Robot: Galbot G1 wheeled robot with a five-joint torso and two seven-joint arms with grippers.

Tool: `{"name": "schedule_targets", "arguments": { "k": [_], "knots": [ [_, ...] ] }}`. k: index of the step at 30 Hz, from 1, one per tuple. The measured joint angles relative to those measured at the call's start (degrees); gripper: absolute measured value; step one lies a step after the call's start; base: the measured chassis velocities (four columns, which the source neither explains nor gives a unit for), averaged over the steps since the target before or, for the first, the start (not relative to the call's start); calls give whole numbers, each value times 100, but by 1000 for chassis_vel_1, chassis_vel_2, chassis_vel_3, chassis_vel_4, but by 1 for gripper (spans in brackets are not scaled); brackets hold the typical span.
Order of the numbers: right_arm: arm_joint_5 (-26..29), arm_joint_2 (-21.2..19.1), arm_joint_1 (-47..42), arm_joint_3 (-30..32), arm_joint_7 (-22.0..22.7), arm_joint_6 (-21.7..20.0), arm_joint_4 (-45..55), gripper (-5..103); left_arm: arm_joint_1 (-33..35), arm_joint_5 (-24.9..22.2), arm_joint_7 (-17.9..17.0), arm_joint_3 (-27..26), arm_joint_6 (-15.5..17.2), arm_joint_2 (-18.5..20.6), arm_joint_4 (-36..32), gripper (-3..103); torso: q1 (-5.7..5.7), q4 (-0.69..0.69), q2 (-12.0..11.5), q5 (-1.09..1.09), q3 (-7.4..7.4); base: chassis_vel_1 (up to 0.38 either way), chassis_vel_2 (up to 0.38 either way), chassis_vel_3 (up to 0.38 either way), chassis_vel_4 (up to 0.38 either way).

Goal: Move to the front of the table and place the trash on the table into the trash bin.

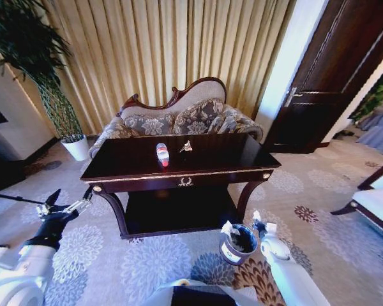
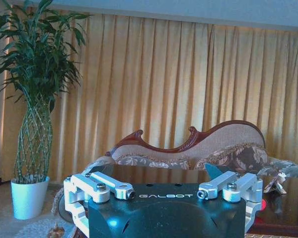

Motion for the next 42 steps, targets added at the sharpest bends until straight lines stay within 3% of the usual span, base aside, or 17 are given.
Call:
{"name": "schedule_targets", "arguments": {
  "k": [6,10,12,17,23,25,26,29,32,42],
  "knots": [
    [-77,290,51,89,-11,34,-309,-2,7,3,0,-4,-1,-21,-1,100,0,1,0,0,-1,0,0,0,0],
    [-141,339,34,122,-12,37,-336,8,8,3,-1,-16,-2,-15,-1,100,0,1,0,-1,-1,0,0,0,0],
    [-141,340,7,152,-11,42,-334,24,5,3,-2,-16,-3,-16,-1,100,0,1,0,-1,-1,0,0,0,0],
    [-134,313,-28,170,-10,48,-289,35,0,4,-3,4,-6,-27,-1,100,0,1,0,-1,-1,0,0,0,0],
    [-121,288,-62,179,-8,51,-216,61,-3,7,-4,25,-12,-30,-1,100,0,1,0,-1,-1,0,0,0,0],
    [-119,288,-64,179,-7,52,-211,61,-4,7,-4,25,-13,-30,-1,100,0,1,0,0,-1,0,0,0,0],
    [-118,287,-65,179,-7,53,-207,73,-4,7,-4,26,-15,-30,-1,100,0,1,0,-1,-1,0,0,0,0],
    [-116,285,-66,179,-6,53,-204,78,-5,7,-4,27,-15,-29,-1,100,0,1,0,-1,-1,0,0,0,0],
    [-114,283,-67,179,-5,54,-200,94,-5,7,-4,28,-16,-28,0,100,0,1,0,0,-1,0,0,0,0],
    [-111,281,-69,179,-2,54,-191,100,-5,7,-3,28,-16,-27,0,100,0,1,1,0,-1,0,0,0,0]
  ]
}}
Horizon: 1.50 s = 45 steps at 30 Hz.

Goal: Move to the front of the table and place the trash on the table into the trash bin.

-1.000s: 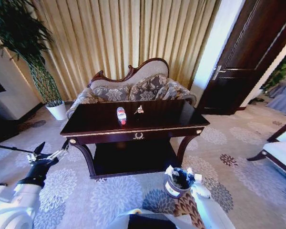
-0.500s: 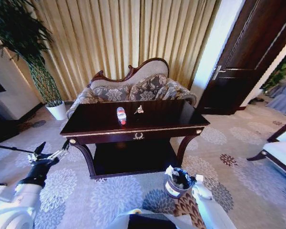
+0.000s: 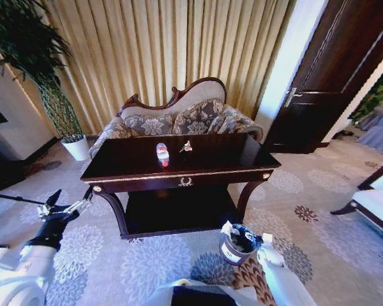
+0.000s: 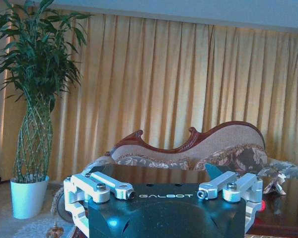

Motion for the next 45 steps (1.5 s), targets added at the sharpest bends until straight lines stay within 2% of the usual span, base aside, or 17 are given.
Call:
{"name": "schedule_targets", "arguments": {
  "k": [8,9,10,11,13,14,15,18,21,24,25,29,38,45],
  "knots": [
    [3,-1,-1,-1,3,0,4,100,0,0,0,0,0,0,0,100,0,0,0,0,0,0,0,0,0],
    [68,-6,-10,8,-9,8,14,100,-1,0,1,1,0,0,0,100,0,1,0,2,0,0,0,0,0],
    [514,-74,-106,116,-157,71,176,100,-7,-5,2,11,0,0,0,100,0,5,-1,14,1,0,0,0,0],
    [514,-74,-106,116,-157,71,176,100,-7,-5,2,11,0,0,0,100,0,5,-1,14,1,0,0,0,0],
    [1069,-251,-649,353,-272,136,1428,100,-15,-12,6,35,-2,-1,2,100,0,-7,0,-13,0,0,0,0,0],
    [1069,-251,-649,353,-272,136,1428,100,-15,-12,6,35,-2,-1,2,100,0,-7,0,-13,0,0,0,0,0],
    [1107,-257,-783,344,-265,111,1932,100,-15,-14,11,37,-6,1,1,100,0,-5,0,4,0,0,0,0,0],
    [1013,-257,-1020,329,-178,104,2830,100,14,-50,11,-10,-24,9,1,100,-1,4,1,1,-1,0,0,0,0],
    [974,-256,-1119,330,-155,120,3244,100,32,-81,12,-53,-47,21,1,100,-1,1,1,-1,-1,0,0,0,0],
    [927,-346,-1318,350,-125,139,4234,100,70,-120,28,-106,-106,30,3,100,0,0,1,0,0,0,0,0,0],
    [927,-346,-1318,350,-125,139,4234,100,70,-120,28,-106,-106,30,3,100,0,0,1,0,0,0,0,0,0],
    [943,-557,-1510,353,-22,131,5252,100,83,-133,37,-114,-122,33,32,100,-1,0,1,-1,-1,0,0,0,0],
    [970,-822,-1841,352,2,4,6416,100,63,-136,39,-107,-122,47,48,100,-1,0,1,0,0,0,0,0,0],
    [1038,-889,-1915,348,2,-206,6779,100,50,-126,41,-95,-118,47,37,100,-1,0,0,0,-1,0,0,0,0]
  ]
}}
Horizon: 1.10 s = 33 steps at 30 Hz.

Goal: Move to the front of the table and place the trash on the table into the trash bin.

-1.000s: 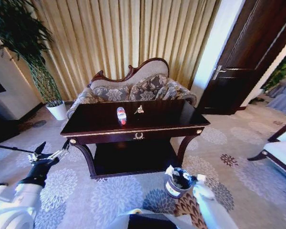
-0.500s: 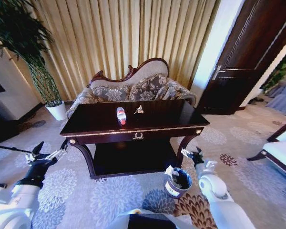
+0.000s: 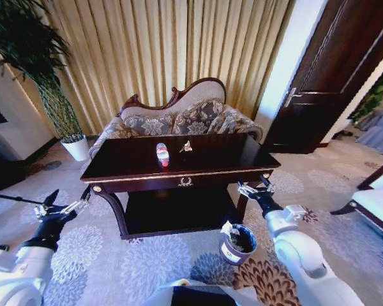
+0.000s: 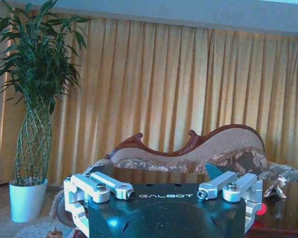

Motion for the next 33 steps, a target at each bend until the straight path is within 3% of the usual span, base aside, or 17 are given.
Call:
{"name": "schedule_targets", "arguments": {
  "k": [12,33],
  "knots": [
    [2,7,-50,-29,-17,-2,91,100,14,9,2,-21,8,-23,-34,100,-1,0,0,0,-1,-17,23,24,-20],
    [-47,24,-86,-25,-35,10,133,100,35,15,8,-29,9,-37,-38,100,2,1,-1,0,1,-185,183,178,-193]
  ]
}}
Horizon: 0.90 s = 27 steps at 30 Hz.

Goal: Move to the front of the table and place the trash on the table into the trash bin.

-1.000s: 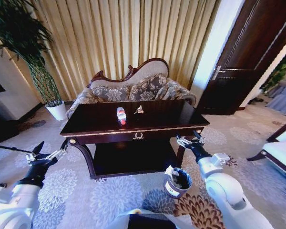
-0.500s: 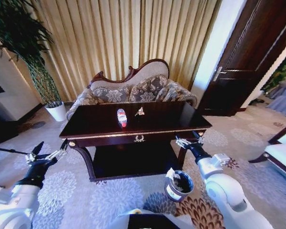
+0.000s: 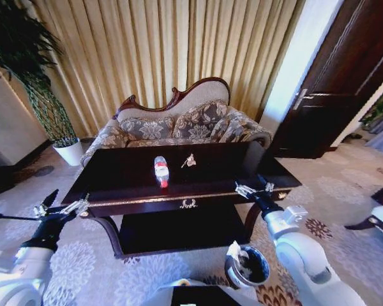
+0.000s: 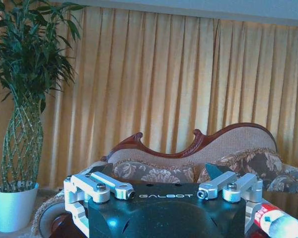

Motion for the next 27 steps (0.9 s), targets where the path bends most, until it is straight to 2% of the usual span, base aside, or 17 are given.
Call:
{"name": "schedule_targets", "arguments": {
  "k": [19,20,21,22,23,24,25,27],
  "knots": [
    [-1,1,-1,0,-1,7,3,100,-1,0,-1,1,-2,1,1,100,-2,0,1,0,0,-173,168,170,-169],
    [133,-13,18,-11,18,-30,-8,100,9,0,-3,0,-1,-8,1,100,-2,-5,2,-1,-1,-128,161,175,-187],
    [133,-13,18,-11,18,-30,-8,100,9,0,-3,0,-1,-8,1,100,-2,-5,2,-1,-1,-128,161,175,-187],
    [569,-121,121,-65,93,-192,-96,100,38,0,0,0,20,-26,1,100,3,-8,-1,1,1,-128,161,175,-107],
    [907,-303,229,-109,151,-328,-155,100,78,1,-17,-9,46,-45,3,100,9,9,-4,3,5,-17,19,78,-42],
    [1038,-406,273,-111,183,-371,-159,100,87,1,-18,-11,54,-53,2,100,7,7,-3,-4,3,0,0,0,0],
    [1107,-470,265,-114,210,-410,-156,100,92,0,-22,-9,63,-56,3,100,1,-2,-2,-3,1,0,0,0,0],
    [1140,-525,257,-91,244,-437,-116,100,96,-8,-25,-4,64,-56,2,100,-5,-1,3,2,-2,0,0,0,0]
  ]
}}
